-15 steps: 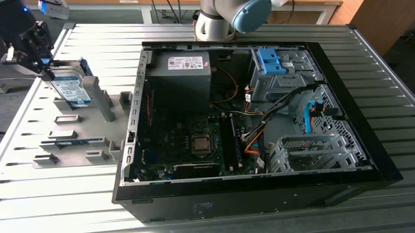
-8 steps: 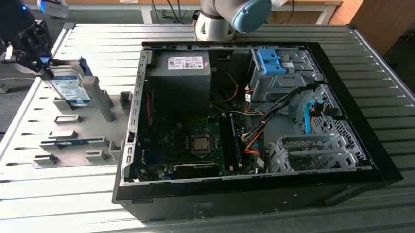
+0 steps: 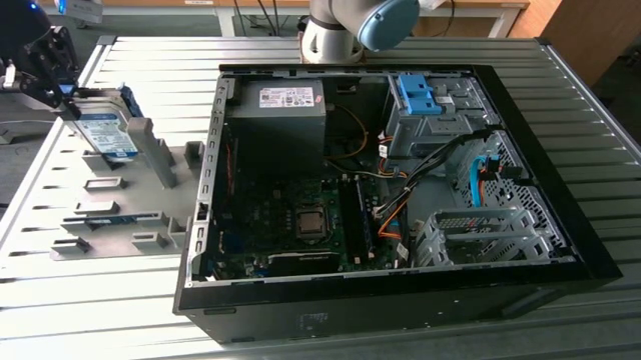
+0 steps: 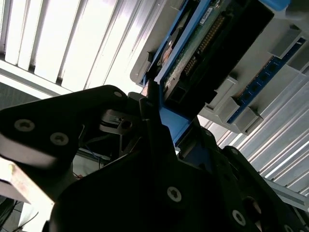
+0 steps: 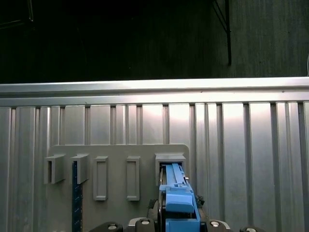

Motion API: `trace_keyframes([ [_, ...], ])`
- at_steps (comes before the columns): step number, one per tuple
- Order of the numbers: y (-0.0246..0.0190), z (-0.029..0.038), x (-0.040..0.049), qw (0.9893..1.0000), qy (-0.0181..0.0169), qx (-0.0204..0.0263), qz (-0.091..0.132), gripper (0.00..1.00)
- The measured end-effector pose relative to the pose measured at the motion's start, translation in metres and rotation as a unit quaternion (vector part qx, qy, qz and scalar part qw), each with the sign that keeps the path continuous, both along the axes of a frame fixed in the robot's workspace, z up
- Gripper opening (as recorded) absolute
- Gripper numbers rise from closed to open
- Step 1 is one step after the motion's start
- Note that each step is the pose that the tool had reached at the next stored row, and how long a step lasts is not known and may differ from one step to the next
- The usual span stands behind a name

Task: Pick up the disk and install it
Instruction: 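Pick up the disk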

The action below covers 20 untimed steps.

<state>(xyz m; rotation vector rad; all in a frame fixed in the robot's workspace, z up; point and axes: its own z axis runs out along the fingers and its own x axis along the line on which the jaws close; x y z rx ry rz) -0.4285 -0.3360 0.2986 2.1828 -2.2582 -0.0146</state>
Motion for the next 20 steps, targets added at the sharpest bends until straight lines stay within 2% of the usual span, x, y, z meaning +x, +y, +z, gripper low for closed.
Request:
trace_keyframes([
  [12, 0.0000, 0.0104, 0.0000, 1.0000, 0.0000, 0.0000, 0.000, 0.37],
  [20, 0.0000, 0.0125, 0.0000, 1.0000, 0.0000, 0.0000, 0.000, 0.37],
])
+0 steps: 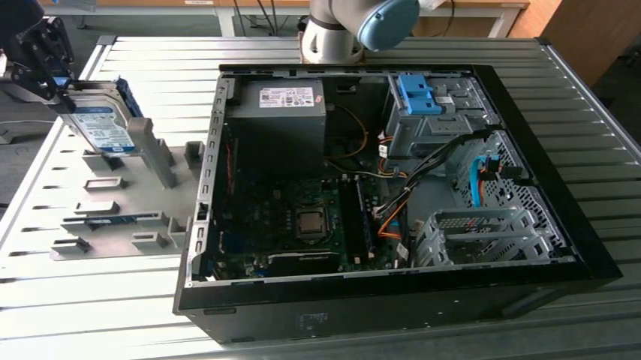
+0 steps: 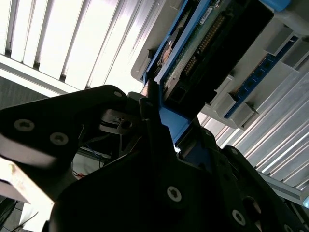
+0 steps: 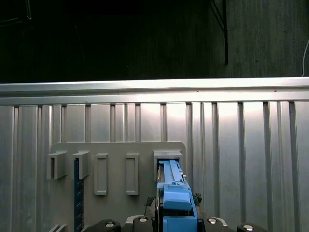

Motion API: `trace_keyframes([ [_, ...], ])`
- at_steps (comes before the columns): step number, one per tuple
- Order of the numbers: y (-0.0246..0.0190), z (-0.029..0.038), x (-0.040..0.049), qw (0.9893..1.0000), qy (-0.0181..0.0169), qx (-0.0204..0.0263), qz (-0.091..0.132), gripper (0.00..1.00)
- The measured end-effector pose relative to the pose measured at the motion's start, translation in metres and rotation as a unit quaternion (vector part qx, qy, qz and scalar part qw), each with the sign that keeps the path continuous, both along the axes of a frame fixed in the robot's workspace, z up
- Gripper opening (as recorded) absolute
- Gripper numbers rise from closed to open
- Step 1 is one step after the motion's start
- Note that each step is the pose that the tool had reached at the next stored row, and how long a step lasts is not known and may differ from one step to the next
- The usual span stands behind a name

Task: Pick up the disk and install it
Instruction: 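Pick up the disk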

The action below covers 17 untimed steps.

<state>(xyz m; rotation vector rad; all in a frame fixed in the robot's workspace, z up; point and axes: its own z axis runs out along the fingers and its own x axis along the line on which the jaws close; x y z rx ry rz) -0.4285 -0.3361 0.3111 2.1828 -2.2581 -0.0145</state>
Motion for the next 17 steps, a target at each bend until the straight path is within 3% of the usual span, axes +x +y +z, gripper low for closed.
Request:
trace_keyframes([
  [17, 0.0000, 0.0032, 0.0000, 1.0000, 0.0000, 0.0000, 0.000, 0.37],
])
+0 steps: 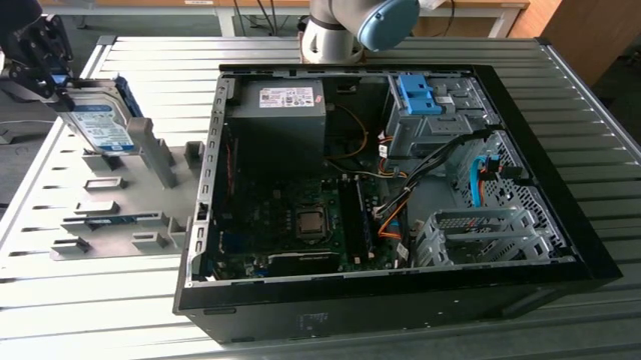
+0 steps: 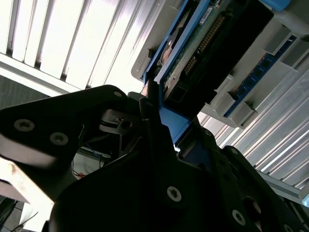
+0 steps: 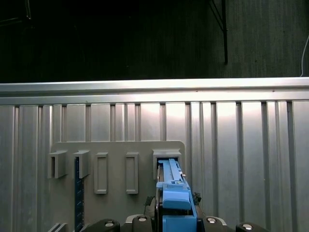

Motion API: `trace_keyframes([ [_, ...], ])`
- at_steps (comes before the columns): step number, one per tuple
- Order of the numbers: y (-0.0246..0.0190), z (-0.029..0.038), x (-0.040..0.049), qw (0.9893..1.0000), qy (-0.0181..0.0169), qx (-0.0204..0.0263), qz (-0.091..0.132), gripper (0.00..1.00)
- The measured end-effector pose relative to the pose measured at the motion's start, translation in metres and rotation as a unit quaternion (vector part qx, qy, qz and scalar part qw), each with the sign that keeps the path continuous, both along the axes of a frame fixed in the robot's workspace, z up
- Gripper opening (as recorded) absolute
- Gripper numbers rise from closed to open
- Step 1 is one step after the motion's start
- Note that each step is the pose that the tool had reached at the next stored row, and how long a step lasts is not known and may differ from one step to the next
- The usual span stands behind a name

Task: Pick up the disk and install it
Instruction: 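Pick up the disk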

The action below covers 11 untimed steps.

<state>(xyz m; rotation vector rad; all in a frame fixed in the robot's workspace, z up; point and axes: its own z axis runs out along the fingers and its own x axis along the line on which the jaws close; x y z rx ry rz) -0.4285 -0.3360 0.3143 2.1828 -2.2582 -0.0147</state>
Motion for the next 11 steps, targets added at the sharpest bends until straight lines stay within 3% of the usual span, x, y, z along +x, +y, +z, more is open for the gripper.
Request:
trace_keyframes([
  [11, 0.0000, 0.0079, 0.0000, 1.0000, 0.0000, 0.0000, 0.000, 0.37],
])
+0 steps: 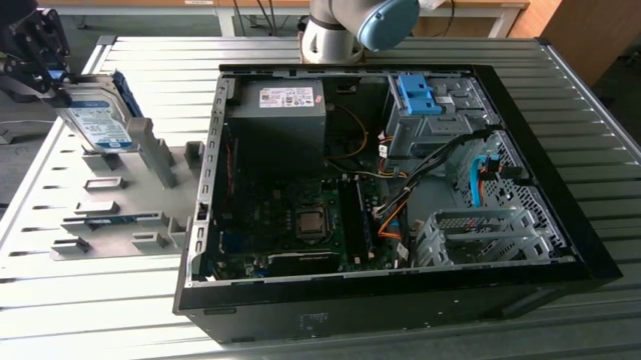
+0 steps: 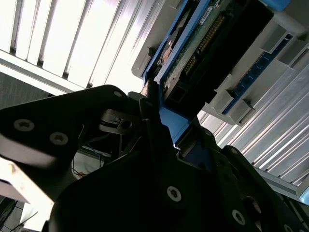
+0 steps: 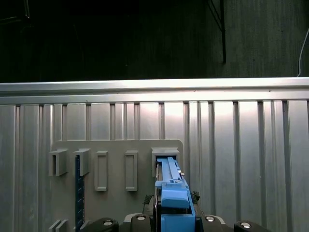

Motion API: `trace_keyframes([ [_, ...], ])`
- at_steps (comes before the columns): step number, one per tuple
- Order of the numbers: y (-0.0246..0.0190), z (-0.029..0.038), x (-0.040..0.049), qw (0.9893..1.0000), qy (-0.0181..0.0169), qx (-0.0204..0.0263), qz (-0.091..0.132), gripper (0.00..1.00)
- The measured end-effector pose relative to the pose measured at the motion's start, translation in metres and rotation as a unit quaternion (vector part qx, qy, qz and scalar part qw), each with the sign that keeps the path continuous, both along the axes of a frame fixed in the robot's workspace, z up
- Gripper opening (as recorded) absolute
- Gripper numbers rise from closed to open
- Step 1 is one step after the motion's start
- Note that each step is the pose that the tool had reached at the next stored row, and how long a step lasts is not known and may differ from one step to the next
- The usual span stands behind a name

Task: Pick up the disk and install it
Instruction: 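Pick up the disk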

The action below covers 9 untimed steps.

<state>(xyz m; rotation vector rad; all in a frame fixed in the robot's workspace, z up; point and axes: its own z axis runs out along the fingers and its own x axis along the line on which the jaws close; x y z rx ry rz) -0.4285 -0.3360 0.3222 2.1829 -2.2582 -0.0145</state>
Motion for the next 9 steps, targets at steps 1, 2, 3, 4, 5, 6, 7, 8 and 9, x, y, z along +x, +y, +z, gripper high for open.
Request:
trace_keyframes([
  [1, 0.0000, 0.0015, 0.0000, 1.0000, 0.0000, 0.0000, 0.000, 0.37],
  [2, 0.0000, 0.0028, 0.0000, 1.0000, 0.0000, 0.0000, 0.000, 0.37],
  [3, 0.0000, 0.0043, 0.0000, 1.0000, 0.0000, 0.0000, 0.000, 0.37],
  [4, 0.0000, 0.0056, 0.0000, 1.0000, 0.0001, 0.0000, 0.000, 0.37],
  [5, 0.0000, 0.0069, 0.0000, 1.0000, 0.0001, 0.0000, 0.000, 0.37],
  [6, 0.0000, 0.0085, 0.0000, 1.0000, 0.0000, 0.0000, 0.000, 0.37],
  [7, 0.0000, 0.0099, 0.0000, 1.0000, 0.0000, 0.0000, 0.000, 0.37],
  [8, 0.0000, 0.0117, 0.0000, 1.0000, 0.0000, 0.0000, 0.000, 0.37],
  [9, 0.0000, 0.0133, 0.0000, 1.0000, 0.0000, 0.0000, 0.000, 0.37],
])
